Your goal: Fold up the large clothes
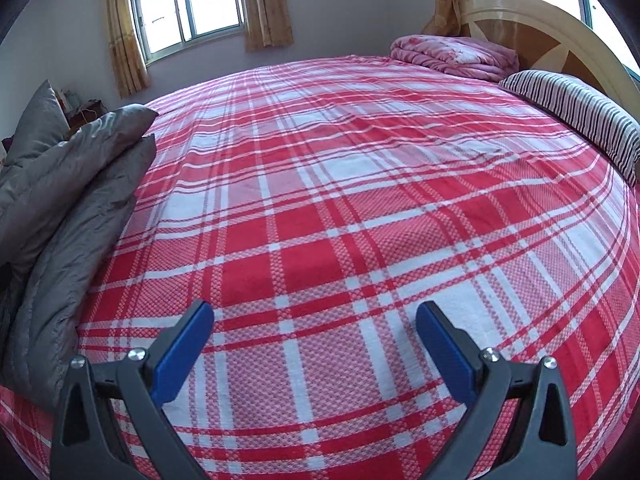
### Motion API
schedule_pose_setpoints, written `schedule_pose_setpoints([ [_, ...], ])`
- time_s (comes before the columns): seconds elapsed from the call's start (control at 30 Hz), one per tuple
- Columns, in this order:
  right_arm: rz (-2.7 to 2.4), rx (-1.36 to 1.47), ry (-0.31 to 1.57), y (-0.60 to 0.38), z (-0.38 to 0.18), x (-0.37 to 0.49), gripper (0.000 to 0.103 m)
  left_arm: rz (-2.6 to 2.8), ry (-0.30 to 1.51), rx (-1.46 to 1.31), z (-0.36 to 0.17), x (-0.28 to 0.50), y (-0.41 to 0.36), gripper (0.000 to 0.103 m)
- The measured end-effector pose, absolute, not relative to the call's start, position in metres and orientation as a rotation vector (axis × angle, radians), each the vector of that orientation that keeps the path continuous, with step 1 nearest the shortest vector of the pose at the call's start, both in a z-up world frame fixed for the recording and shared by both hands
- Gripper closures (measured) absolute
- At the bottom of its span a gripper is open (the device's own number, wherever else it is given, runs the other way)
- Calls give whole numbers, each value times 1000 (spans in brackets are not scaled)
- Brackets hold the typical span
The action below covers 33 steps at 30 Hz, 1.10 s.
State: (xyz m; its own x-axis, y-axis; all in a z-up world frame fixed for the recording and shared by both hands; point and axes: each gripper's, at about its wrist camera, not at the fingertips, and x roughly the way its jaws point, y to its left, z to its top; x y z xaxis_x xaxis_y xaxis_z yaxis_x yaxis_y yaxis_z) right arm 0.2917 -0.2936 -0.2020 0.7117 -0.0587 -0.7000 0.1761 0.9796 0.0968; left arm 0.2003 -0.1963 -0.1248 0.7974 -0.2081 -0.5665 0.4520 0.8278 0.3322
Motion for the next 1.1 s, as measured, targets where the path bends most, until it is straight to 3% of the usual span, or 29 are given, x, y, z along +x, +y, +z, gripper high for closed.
schedule_pose_setpoints([
  [0.03,-132,157,770,-293,-202,292,0,-373,509,482,-118,193,-199,33],
  [0.1,-134,154,771,-293,-203,292,0,-369,448,486,-104,179,-203,17],
  [0.33,-113,183,772,-297,-200,291,2,-312,296,363,-38,159,-156,14],
  [0.43,-87,212,769,-299,-190,294,16,-173,302,284,-25,185,-110,8],
  [0.53,-36,218,757,-287,-168,306,23,66,412,223,-34,242,-57,8],
  [0.73,48,109,657,-220,-88,340,23,294,642,-22,-74,332,21,8],
  [0.9,140,21,633,-145,-31,373,40,338,666,-69,-86,355,18,8],
  [1.1,145,31,729,-82,-33,421,41,319,676,-41,-87,372,-3,8],
])
